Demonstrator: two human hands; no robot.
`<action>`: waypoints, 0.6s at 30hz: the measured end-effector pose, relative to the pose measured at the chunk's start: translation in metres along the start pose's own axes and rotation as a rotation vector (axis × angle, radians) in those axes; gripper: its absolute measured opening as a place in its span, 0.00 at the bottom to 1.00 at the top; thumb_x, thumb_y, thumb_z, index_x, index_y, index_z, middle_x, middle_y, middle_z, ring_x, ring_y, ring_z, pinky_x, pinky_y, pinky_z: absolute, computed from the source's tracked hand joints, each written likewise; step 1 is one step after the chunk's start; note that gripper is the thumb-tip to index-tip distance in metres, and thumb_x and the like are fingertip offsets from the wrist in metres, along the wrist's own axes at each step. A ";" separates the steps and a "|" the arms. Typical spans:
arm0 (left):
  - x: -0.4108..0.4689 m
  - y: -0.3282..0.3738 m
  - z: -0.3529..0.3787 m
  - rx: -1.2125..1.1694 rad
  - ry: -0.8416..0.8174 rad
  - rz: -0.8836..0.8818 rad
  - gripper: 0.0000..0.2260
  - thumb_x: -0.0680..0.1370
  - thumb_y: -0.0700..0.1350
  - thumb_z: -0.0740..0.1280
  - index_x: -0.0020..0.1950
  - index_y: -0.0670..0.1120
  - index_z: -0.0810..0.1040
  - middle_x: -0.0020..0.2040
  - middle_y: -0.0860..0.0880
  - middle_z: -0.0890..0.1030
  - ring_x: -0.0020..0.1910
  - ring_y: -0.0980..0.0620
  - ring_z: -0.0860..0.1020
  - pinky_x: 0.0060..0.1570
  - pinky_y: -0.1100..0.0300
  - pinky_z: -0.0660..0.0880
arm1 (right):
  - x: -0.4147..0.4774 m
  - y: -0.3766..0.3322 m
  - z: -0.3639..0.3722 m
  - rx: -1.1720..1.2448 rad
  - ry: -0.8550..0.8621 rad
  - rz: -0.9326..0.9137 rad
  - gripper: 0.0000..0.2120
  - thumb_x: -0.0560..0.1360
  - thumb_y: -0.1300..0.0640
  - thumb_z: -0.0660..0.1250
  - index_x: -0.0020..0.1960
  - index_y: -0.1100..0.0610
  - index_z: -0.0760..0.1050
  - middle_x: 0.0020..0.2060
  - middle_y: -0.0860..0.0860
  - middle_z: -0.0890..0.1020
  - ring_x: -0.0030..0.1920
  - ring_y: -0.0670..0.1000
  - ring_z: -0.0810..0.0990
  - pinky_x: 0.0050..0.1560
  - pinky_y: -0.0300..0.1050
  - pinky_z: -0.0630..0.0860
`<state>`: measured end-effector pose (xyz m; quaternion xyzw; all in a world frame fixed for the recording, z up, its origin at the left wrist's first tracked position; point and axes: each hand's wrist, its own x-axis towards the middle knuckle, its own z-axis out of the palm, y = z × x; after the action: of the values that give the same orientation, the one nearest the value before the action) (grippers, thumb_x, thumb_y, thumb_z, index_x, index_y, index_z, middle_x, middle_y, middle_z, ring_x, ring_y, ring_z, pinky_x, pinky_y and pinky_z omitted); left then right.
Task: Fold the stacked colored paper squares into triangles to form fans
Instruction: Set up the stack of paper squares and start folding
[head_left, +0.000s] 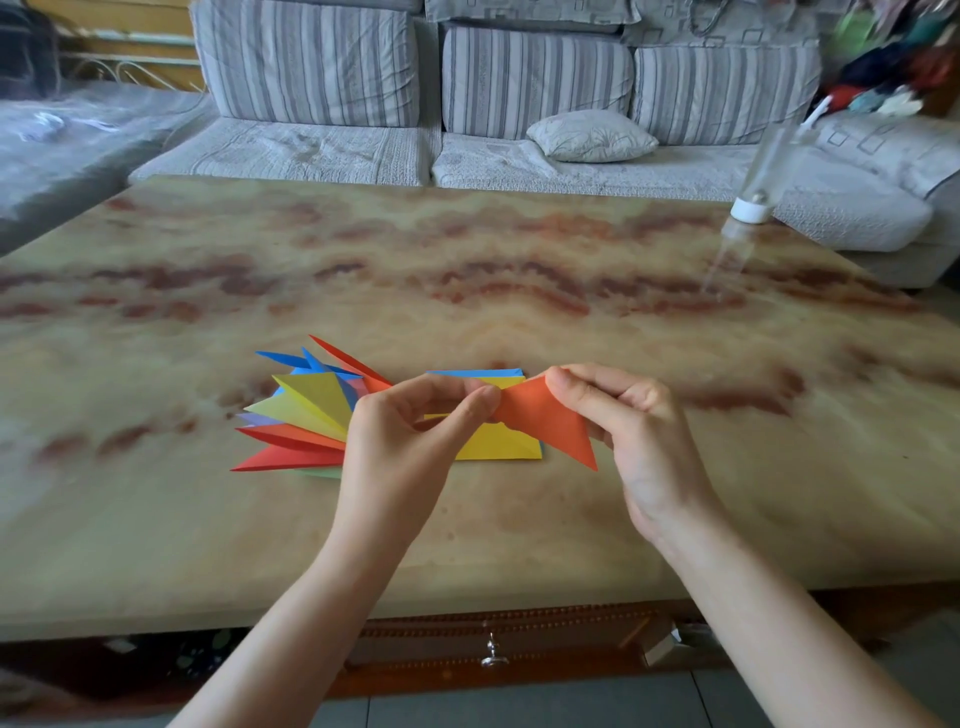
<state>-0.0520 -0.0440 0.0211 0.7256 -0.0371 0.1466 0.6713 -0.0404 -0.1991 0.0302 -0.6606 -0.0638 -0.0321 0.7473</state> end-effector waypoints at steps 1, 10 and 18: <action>0.000 -0.001 0.000 0.002 0.002 0.002 0.07 0.73 0.41 0.72 0.36 0.51 0.82 0.33 0.57 0.84 0.34 0.66 0.79 0.39 0.75 0.70 | 0.000 0.000 0.000 0.008 0.000 -0.001 0.07 0.67 0.55 0.68 0.37 0.57 0.84 0.33 0.49 0.83 0.33 0.42 0.79 0.35 0.31 0.74; 0.000 -0.004 -0.001 0.006 0.059 0.015 0.07 0.73 0.40 0.72 0.37 0.50 0.82 0.33 0.59 0.83 0.34 0.67 0.79 0.37 0.75 0.71 | 0.001 0.001 -0.002 -0.091 -0.063 0.004 0.13 0.72 0.54 0.67 0.47 0.65 0.81 0.38 0.61 0.85 0.38 0.58 0.85 0.42 0.44 0.78; 0.007 -0.010 -0.006 0.082 -0.079 -0.105 0.05 0.74 0.42 0.69 0.39 0.48 0.81 0.34 0.58 0.83 0.36 0.65 0.78 0.40 0.73 0.70 | 0.001 0.004 -0.006 -0.165 -0.054 -0.043 0.07 0.74 0.63 0.68 0.38 0.61 0.81 0.29 0.51 0.84 0.30 0.46 0.82 0.35 0.32 0.74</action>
<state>-0.0434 -0.0365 0.0135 0.7587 -0.0196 0.0839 0.6457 -0.0387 -0.2047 0.0253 -0.7191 -0.0952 -0.0356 0.6875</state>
